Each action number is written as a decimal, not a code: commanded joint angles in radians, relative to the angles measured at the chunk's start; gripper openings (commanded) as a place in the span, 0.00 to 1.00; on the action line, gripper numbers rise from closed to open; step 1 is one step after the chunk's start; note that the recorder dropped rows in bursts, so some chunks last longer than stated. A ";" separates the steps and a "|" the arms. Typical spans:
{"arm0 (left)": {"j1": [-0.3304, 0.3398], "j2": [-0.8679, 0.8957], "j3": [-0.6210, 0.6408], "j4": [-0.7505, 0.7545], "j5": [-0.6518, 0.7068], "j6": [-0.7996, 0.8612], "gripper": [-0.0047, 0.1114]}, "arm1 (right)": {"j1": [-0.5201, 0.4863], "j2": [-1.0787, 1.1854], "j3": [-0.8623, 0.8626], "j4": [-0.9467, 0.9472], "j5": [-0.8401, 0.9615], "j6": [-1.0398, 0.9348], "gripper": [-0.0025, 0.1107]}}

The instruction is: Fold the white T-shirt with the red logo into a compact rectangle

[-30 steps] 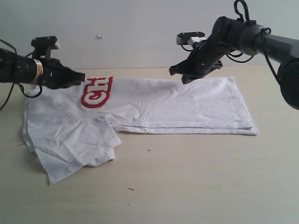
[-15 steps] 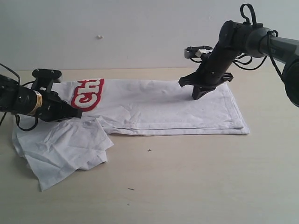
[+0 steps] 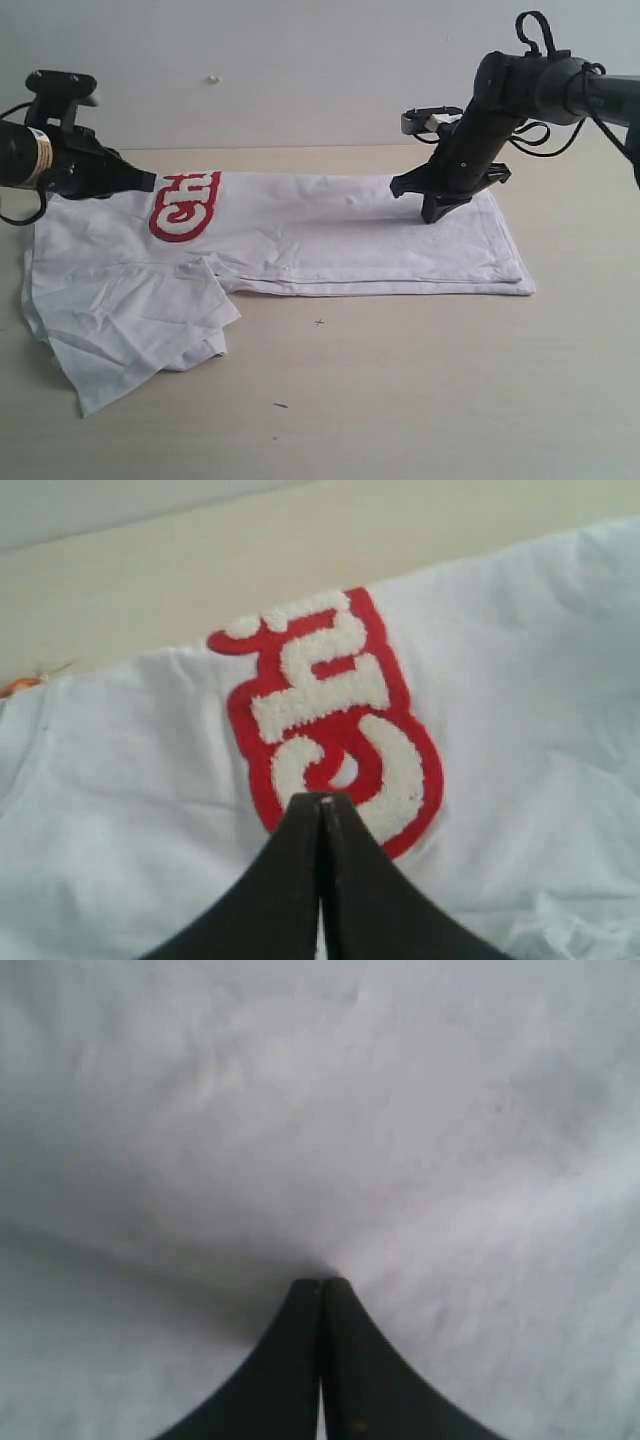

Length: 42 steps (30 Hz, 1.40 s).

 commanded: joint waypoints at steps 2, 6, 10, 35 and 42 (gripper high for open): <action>0.008 -0.047 0.067 0.001 0.011 -0.014 0.04 | -0.001 -0.113 0.155 -0.058 -0.038 0.001 0.02; 0.003 -0.090 0.136 0.001 0.003 0.051 0.04 | -0.001 -0.206 0.200 -0.043 -0.052 -0.017 0.02; -0.019 -0.161 0.213 0.001 0.015 0.130 0.06 | -0.001 -0.284 0.200 -0.016 -0.019 -0.017 0.11; -0.779 -0.216 0.182 -1.418 1.112 1.663 0.36 | -0.001 -0.693 0.499 0.013 -0.055 -0.046 0.23; -0.536 -0.216 0.169 -1.699 1.096 1.881 0.35 | -0.001 -0.714 0.561 0.013 -0.119 -0.070 0.23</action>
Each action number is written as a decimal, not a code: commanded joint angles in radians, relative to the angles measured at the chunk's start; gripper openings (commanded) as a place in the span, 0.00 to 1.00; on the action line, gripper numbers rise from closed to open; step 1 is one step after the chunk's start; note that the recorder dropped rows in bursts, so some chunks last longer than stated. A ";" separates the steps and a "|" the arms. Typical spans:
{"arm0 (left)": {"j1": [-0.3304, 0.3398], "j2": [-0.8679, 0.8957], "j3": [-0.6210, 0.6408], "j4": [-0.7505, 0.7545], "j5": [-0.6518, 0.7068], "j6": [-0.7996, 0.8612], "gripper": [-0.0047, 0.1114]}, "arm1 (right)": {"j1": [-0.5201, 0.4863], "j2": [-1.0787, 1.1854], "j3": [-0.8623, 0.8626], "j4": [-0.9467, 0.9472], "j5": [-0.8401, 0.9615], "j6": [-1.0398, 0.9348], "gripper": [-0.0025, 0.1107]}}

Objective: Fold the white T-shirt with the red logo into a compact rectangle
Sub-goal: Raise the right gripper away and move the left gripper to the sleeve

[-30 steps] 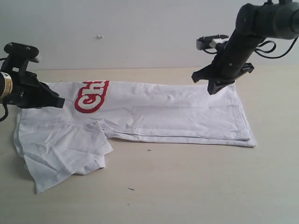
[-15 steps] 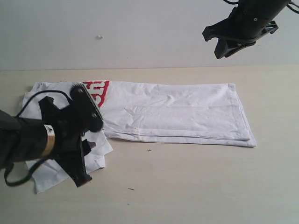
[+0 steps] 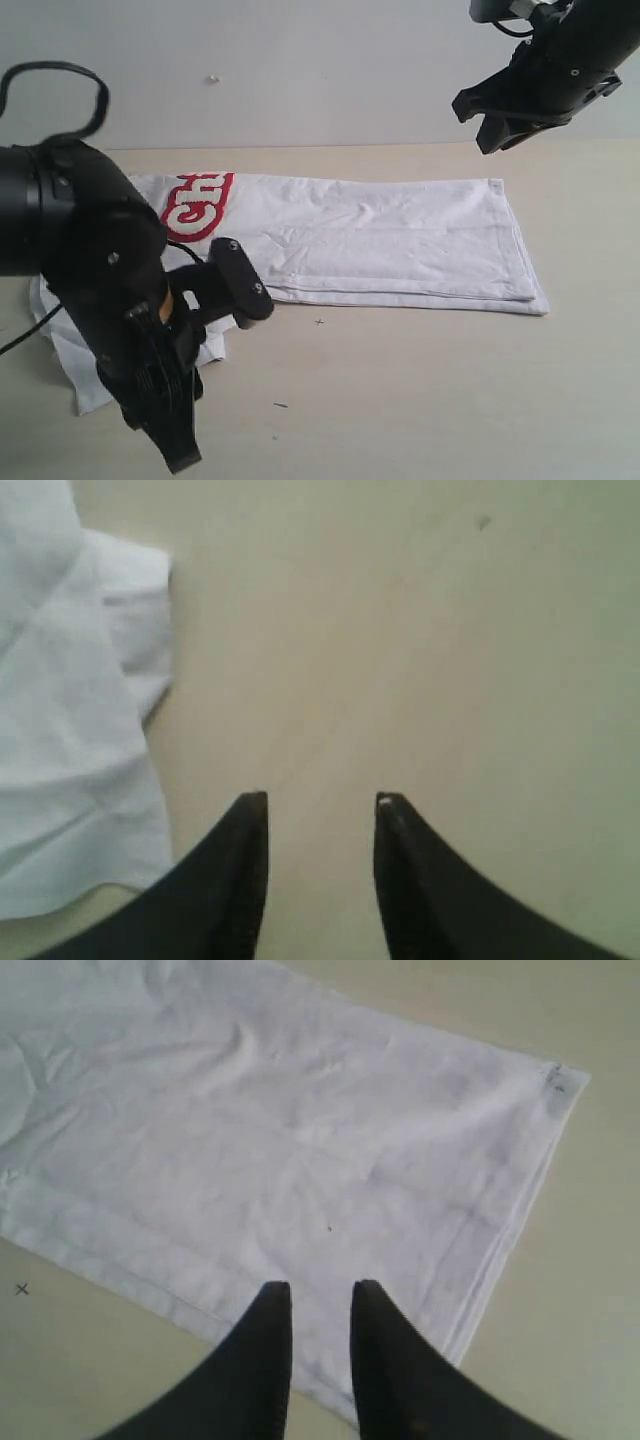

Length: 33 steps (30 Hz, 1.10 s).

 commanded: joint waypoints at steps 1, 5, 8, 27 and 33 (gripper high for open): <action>0.169 0.000 -0.005 -0.081 -0.027 0.065 0.35 | -0.001 -0.016 0.022 0.003 -0.050 -0.016 0.23; 0.247 0.000 0.023 -0.059 -0.204 0.068 0.41 | -0.001 -0.016 0.022 0.008 -0.064 -0.023 0.23; 0.241 0.016 0.057 -0.038 -0.301 0.070 0.53 | -0.001 -0.016 0.022 0.008 -0.074 -0.023 0.23; 0.227 0.159 0.079 0.311 -0.325 -0.139 0.25 | -0.001 -0.016 0.022 0.008 -0.082 -0.035 0.23; 0.227 0.141 0.049 0.313 -0.277 -0.107 0.04 | -0.001 -0.016 0.022 0.008 -0.080 -0.035 0.23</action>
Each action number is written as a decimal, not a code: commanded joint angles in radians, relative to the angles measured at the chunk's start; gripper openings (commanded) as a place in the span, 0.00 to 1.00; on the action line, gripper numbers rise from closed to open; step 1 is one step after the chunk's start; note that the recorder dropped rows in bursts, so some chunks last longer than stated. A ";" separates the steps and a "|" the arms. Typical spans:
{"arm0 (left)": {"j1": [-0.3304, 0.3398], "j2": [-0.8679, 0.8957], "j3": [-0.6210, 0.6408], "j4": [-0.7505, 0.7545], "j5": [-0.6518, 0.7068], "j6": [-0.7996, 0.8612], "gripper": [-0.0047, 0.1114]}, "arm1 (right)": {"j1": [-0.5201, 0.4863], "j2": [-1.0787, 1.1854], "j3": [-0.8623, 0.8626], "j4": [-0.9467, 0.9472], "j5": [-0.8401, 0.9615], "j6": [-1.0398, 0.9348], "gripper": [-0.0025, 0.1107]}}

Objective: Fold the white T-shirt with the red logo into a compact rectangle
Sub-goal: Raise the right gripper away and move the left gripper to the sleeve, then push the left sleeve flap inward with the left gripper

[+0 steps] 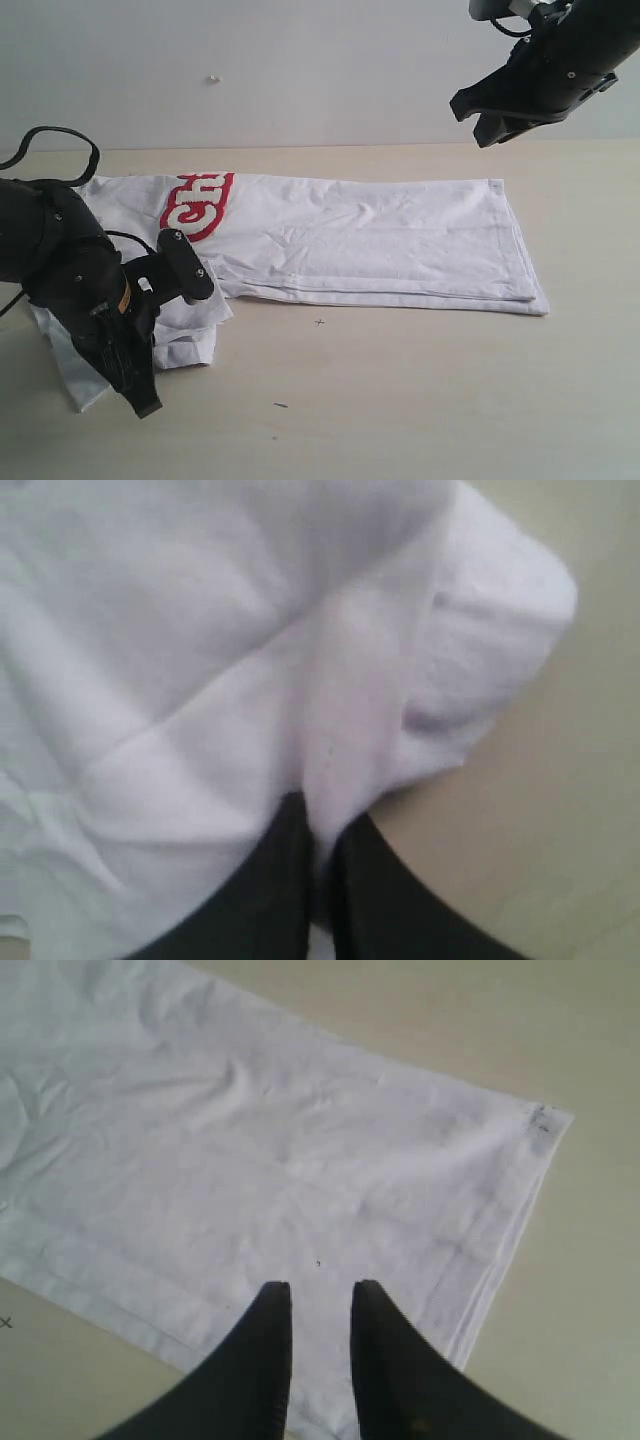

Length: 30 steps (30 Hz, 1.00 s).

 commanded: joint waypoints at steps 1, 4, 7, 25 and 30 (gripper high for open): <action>-0.003 -0.025 -0.038 0.013 0.072 0.032 0.04 | -0.001 -0.012 0.005 0.003 -0.009 -0.013 0.23; -0.003 -0.069 -0.074 0.037 0.112 0.095 0.04 | -0.001 -0.012 0.005 0.003 -0.011 -0.016 0.23; -0.003 -0.097 -0.101 0.146 0.107 0.095 0.04 | -0.001 -0.012 0.005 0.003 -0.013 -0.015 0.23; 0.001 0.123 -0.268 1.283 -0.021 -0.586 0.39 | -0.001 -0.012 0.005 0.003 -0.023 -0.017 0.23; 0.001 0.123 -0.270 1.283 0.008 -0.776 0.44 | -0.001 -0.012 0.005 0.003 -0.023 -0.017 0.23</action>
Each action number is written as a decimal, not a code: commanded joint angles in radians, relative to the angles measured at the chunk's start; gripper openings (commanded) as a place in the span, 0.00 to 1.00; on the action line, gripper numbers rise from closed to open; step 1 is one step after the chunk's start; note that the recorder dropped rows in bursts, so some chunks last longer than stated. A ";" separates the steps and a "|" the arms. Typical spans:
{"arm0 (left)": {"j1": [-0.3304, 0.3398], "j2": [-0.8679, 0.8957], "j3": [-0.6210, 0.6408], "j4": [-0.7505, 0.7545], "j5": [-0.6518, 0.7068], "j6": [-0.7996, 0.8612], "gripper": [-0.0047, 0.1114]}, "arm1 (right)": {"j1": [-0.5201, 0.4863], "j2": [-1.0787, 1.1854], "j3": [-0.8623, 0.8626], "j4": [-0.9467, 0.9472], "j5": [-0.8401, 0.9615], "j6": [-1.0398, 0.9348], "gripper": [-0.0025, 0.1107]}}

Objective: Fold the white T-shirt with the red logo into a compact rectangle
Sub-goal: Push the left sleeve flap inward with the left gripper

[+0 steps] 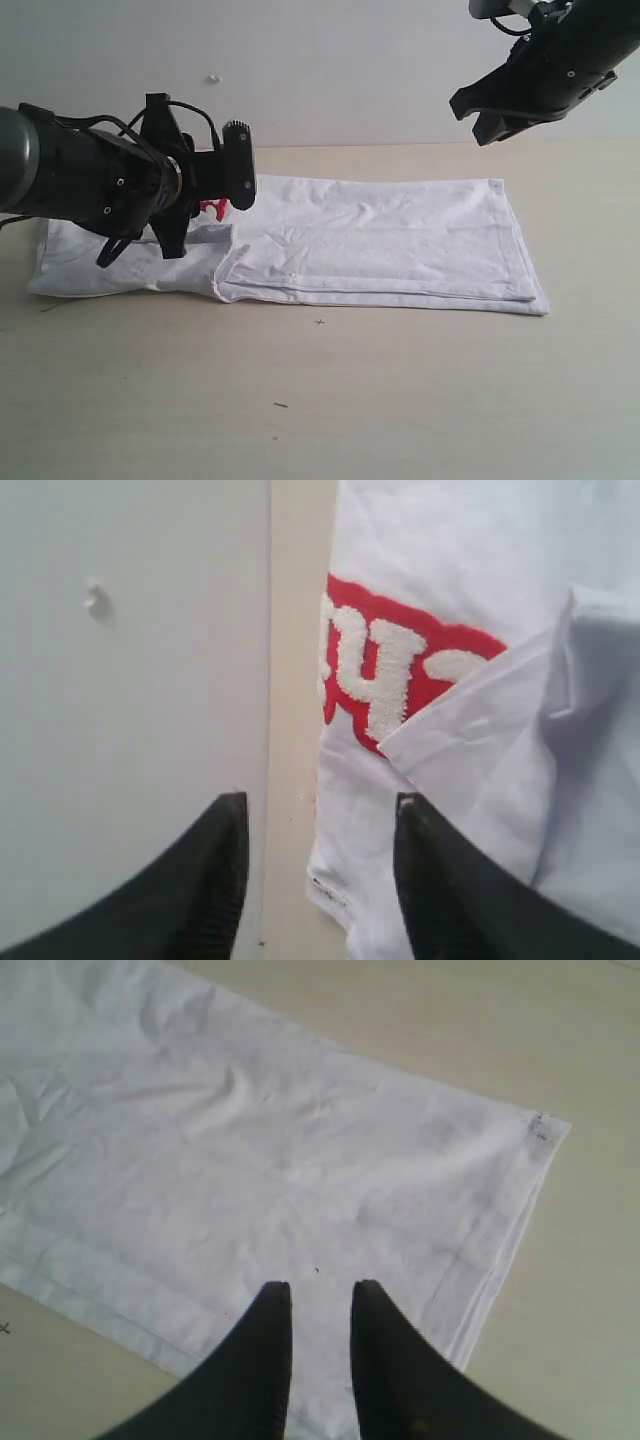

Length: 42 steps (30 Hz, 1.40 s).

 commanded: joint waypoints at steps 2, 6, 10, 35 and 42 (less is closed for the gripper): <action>0.001 -0.002 -0.007 -0.001 0.050 -0.194 0.44 | -0.001 -0.012 0.005 -0.001 -0.012 -0.008 0.23; 0.001 -0.002 -0.007 -0.180 0.032 -0.211 0.27 | -0.001 -0.012 0.005 -0.001 -0.012 -0.008 0.23; 0.001 -0.002 -0.001 -0.413 -0.045 -0.075 0.04 | -0.001 -0.012 0.005 -0.001 -0.012 -0.008 0.23; 0.261 0.122 -0.117 -1.688 -0.130 1.061 0.04 | -0.001 -0.012 0.005 0.000 -0.014 -0.008 0.23; 0.261 0.141 -0.137 -1.688 -0.259 1.039 0.04 | -0.001 -0.012 0.005 0.000 -0.019 -0.008 0.23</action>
